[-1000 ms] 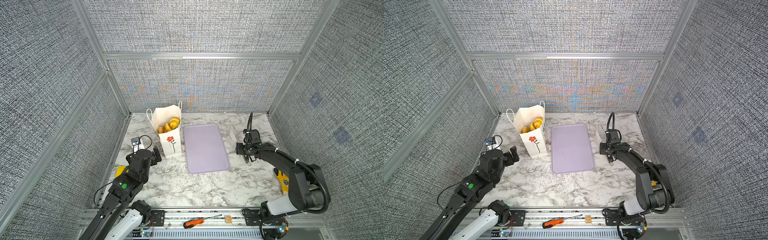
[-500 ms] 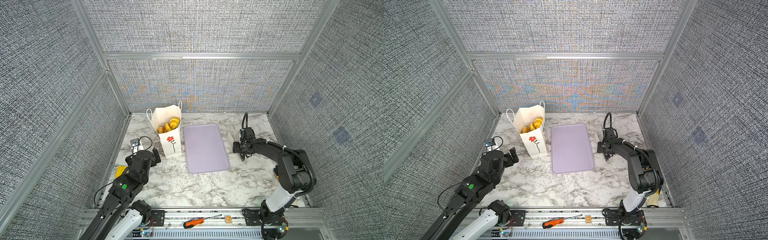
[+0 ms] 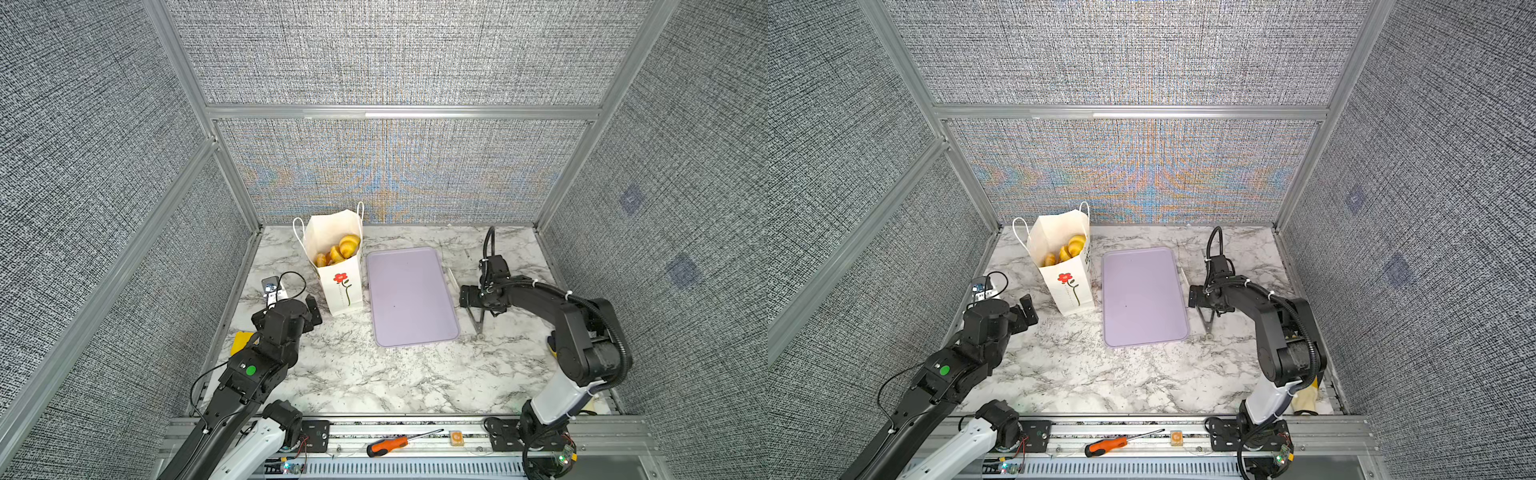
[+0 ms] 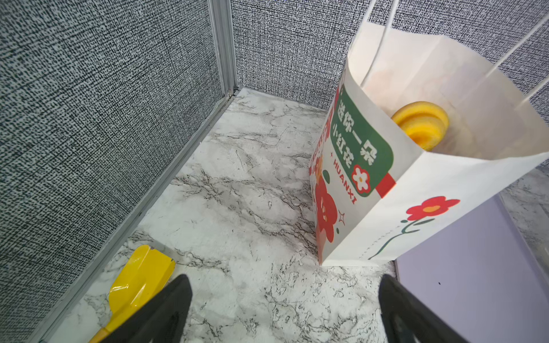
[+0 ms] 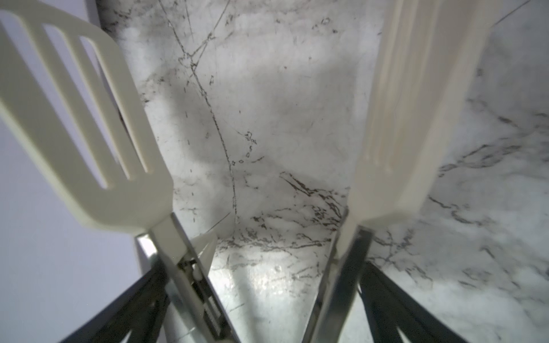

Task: Pack bread into a paper bag
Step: Place the pair of food tongs at the middle-right of the table.

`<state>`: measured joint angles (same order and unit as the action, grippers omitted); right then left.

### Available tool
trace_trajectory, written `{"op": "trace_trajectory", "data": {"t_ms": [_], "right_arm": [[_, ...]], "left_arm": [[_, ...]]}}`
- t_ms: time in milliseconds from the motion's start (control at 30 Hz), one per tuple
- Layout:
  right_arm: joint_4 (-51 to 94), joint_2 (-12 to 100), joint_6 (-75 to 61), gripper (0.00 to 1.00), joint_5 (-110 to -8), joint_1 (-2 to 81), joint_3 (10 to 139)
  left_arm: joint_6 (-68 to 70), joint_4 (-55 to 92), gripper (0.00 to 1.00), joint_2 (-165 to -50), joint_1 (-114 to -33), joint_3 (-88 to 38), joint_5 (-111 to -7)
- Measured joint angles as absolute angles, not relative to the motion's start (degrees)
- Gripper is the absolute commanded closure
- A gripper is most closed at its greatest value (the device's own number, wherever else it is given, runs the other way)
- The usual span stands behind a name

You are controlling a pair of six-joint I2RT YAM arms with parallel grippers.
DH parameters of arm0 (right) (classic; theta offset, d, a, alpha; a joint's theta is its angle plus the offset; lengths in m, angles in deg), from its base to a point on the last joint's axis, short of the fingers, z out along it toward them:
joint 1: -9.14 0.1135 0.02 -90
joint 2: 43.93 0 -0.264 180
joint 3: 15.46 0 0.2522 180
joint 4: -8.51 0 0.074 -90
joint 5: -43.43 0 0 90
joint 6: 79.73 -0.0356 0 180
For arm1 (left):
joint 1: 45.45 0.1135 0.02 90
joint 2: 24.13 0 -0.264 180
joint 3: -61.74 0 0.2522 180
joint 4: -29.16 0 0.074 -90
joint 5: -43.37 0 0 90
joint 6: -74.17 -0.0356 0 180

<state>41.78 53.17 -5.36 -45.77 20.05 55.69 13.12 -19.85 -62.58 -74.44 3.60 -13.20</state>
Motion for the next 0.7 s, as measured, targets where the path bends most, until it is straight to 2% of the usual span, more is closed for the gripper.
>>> {"op": "trace_trajectory", "data": {"t_ms": [367, 533, 700], "right_arm": [[34.24, 35.01, 0.14, 0.01, -42.27, 20.34, 43.78], [22.19, 26.95, 6.50, 0.01, -37.22, 20.03, 35.41], [4.01, 25.02, 11.07, 0.00, -33.20, 18.07, 23.69]], "left_arm": [[13.23, -17.05, 0.01, -59.79, -70.68, 9.52, -10.34], [11.20, -12.37, 0.01, -59.83, -66.24, 15.64, -8.33], [8.16, -5.12, 0.01, -61.32, -60.52, 21.39, -7.85]]}}
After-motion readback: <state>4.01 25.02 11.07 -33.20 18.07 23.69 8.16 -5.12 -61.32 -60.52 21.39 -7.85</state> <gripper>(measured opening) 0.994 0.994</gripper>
